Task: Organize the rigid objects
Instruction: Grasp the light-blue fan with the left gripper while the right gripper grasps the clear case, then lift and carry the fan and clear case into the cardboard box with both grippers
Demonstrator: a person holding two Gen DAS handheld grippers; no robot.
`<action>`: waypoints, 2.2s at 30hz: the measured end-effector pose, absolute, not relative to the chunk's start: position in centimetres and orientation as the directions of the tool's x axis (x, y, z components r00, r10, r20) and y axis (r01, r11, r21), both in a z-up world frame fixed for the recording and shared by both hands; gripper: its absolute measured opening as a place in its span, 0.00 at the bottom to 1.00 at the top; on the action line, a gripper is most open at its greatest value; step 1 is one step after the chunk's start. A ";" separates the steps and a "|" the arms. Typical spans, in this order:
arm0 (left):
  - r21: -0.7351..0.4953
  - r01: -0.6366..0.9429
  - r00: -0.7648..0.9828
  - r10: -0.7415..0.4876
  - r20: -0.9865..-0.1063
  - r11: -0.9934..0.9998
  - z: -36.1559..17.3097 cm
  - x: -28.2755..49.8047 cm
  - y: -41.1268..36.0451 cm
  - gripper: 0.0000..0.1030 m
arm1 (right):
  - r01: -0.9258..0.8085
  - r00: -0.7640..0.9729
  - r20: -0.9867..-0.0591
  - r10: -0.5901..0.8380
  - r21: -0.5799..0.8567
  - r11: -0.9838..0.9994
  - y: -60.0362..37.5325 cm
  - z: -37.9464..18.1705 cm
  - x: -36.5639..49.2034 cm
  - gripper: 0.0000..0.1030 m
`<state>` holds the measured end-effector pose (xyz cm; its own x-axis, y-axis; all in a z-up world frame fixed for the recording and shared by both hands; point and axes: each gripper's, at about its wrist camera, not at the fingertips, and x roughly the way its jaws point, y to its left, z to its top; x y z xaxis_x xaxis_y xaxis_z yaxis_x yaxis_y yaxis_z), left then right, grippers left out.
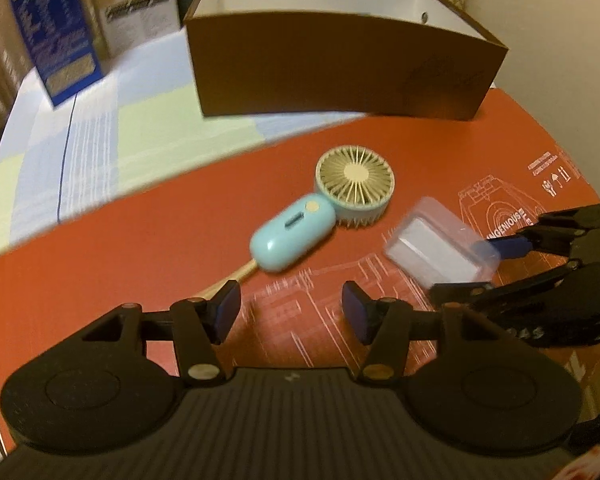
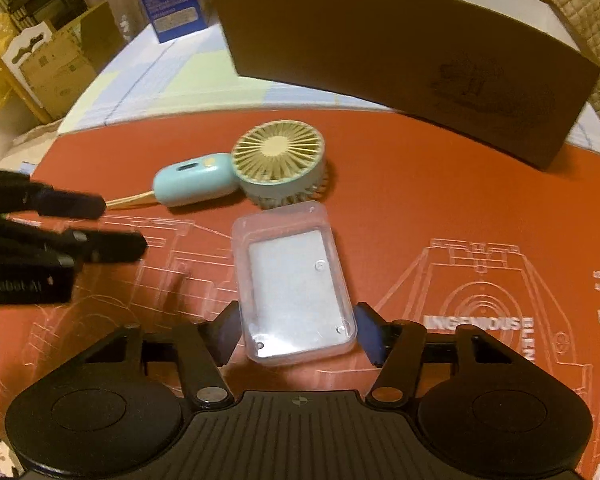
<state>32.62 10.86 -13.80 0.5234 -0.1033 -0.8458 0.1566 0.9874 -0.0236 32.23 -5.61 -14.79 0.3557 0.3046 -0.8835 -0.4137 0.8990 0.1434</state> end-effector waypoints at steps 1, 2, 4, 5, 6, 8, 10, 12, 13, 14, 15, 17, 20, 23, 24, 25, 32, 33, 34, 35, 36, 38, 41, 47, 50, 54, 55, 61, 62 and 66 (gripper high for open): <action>-0.012 0.177 0.537 -0.107 -0.837 0.984 -13.7 32.9 10.8 0.51 | -0.399 0.366 -0.883 0.292 0.135 0.907 -6.1 -14.8 32.3 0.55; -0.004 0.193 0.546 -0.111 -0.830 0.981 -13.8 33.1 10.7 0.51 | -0.381 0.373 -0.884 0.281 0.130 0.915 -6.6 -14.8 32.5 0.55; 0.017 0.228 0.555 -0.115 -0.824 0.974 -14.0 33.8 10.4 0.51 | -0.340 0.381 -0.887 0.263 0.130 0.931 -7.8 -14.8 32.9 0.55; 0.032 0.250 0.559 -0.118 -0.821 0.968 -14.2 34.3 10.2 0.51 | -0.318 0.385 -0.888 0.253 0.129 0.939 -8.4 -14.8 33.1 0.55; 0.043 0.269 0.562 -0.120 -0.818 0.962 -14.4 34.6 10.1 0.51 | -0.298 0.389 -0.889 0.244 0.129 0.946 -9.0 -14.8 33.3 0.55; 0.064 0.306 0.561 -0.126 -0.818 0.950 -14.9 35.4 9.7 0.51 | -0.260 0.391 -0.891 0.230 0.133 0.956 -10.2 -14.7 33.6 0.55; 0.072 0.329 0.557 -0.132 -0.820 0.941 -15.4 36.0 9.3 0.51 | -0.230 0.395 -0.892 0.222 0.138 0.963 -11.2 -14.6 33.7 0.55; 0.075 0.346 0.550 -0.137 -0.824 0.935 -15.8 36.8 9.0 0.51 | -0.212 0.397 -0.892 0.216 0.140 0.967 -11.9 -14.5 33.7 0.55; 0.077 0.348 0.547 -0.135 -0.826 0.934 -16.0 37.1 8.8 0.51 | -0.206 0.399 -0.892 0.214 0.140 0.968 -12.2 -14.5 33.7 0.55; 0.079 0.348 0.545 -0.133 -0.828 0.934 -16.2 37.4 8.7 0.51 | -0.203 0.400 -0.891 0.213 0.141 0.969 -12.4 -14.4 33.7 0.55; 0.075 0.346 0.540 -0.133 -0.831 0.935 -16.5 37.7 8.7 0.50 | -0.202 0.401 -0.891 0.214 0.142 0.969 -12.6 -14.4 33.7 0.55; 0.055 0.337 0.524 -0.139 -0.840 0.940 -16.8 38.2 8.6 0.49 | -0.201 0.402 -0.891 0.212 0.140 0.970 -12.8 -14.3 33.5 0.55; 0.033 0.323 0.515 -0.146 -0.844 0.946 -16.8 38.2 8.3 0.39 | -0.199 0.404 -0.890 0.214 0.143 0.970 -13.1 -14.3 33.4 0.55; 0.009 0.304 0.498 -0.151 -0.854 0.953 -16.9 37.8 8.0 0.32 | -0.196 0.406 -0.887 0.218 0.149 0.969 -13.3 -14.3 33.3 0.55; 0.001 0.297 0.494 -0.153 -0.856 0.955 -17.0 37.6 7.8 0.29 | -0.196 0.407 -0.887 0.218 0.148 0.969 -13.1 -14.3 33.2 0.55; -0.005 0.288 0.492 -0.153 -0.857 0.957 -17.0 37.4 7.7 0.28 | -0.196 0.408 -0.886 0.218 0.148 0.969 -13.1 -14.3 33.3 0.55; -0.027 0.217 0.481 -0.131 -0.867 0.976 -17.4 37.7 6.7 0.28 | -0.200 0.409 -0.886 0.221 0.149 0.968 -13.0 -14.5 33.9 0.55; -0.033 0.206 0.479 -0.130 -0.868 0.978 -17.4 38.0 6.7 0.28 | -0.201 0.409 -0.886 0.221 0.148 0.968 -13.0 -14.5 34.0 0.55; -0.037 0.200 0.478 -0.130 -0.869 0.979 -17.4 38.2 6.7 0.28 | -0.203 0.409 -0.886 0.220 0.147 0.968 -12.9 -14.5 34.1 0.55; -0.035 0.200 0.481 -0.130 -0.867 0.979 -17.4 38.5 6.6 0.28 | -0.205 0.409 -0.886 0.220 0.145 0.968 -12.9 -14.5 34.1 0.55; -0.027 0.204 0.486 -0.126 -0.865 0.979 -17.4 38.7 6.4 0.28 | -0.208 0.409 -0.886 0.219 0.144 0.968 -12.9 -14.5 34.2 0.55; -0.013 0.213 0.489 -0.118 -0.864 0.977 -17.3 39.0 6.1 0.28 | -0.211 0.408 -0.886 0.218 0.141 0.967 -12.8 -14.5 34.2 0.55; -0.005 0.221 0.486 -0.115 -0.866 0.975 -17.4 39.5 5.7 0.28 | -0.210 0.410 -0.886 0.216 0.138 0.968 -12.8 -14.5 34.4 0.55; -0.001 0.229 0.486 -0.115 -0.866 0.973 -17.5 39.4 5.6 0.28 | -0.213 0.415 -0.887 0.204 0.124 0.969 -12.6 -14.6 34.9 0.56; -0.003 0.226 0.482 -0.115 -0.869 0.974 -17.4 39.5 5.7 0.28 | -0.209 0.418 -0.886 0.201 0.121 0.970 -12.6 -14.6 35.3 0.57; 0.006 0.219 0.481 -0.103 -0.871 0.976 -17.4 39.6 5.5 0.28 | -0.207 0.416 -0.889 0.191 0.112 0.972 -12.5 -14.7 36.0 0.63; 0.006 0.217 0.482 -0.102 -0.870 0.976 -17.5 39.6 5.5 0.28 | -0.208 0.418 -0.889 0.188 0.109 0.972 -12.4 -14.7 36.1 0.64; 0.004 0.221 0.477 -0.104 -0.873 0.975 -17.4 39.7 5.4 0.28 | -0.238 0.434 -0.881 0.186 0.087 0.967 -11.9 -14.9 36.6 0.61; 0.004 0.221 0.477 -0.105 -0.873 0.975 -17.4 39.7 5.4 0.28 | -0.246 0.442 -0.877 0.186 0.081 0.966 -11.8 -14.9 36.4 0.52; 0.002 0.210 0.476 -0.100 -0.874 0.978 -17.4 39.7 5.4 0.28 | -0.259 0.447 -0.874 0.188 0.075 0.963 -11.5 -14.9 36.0 0.52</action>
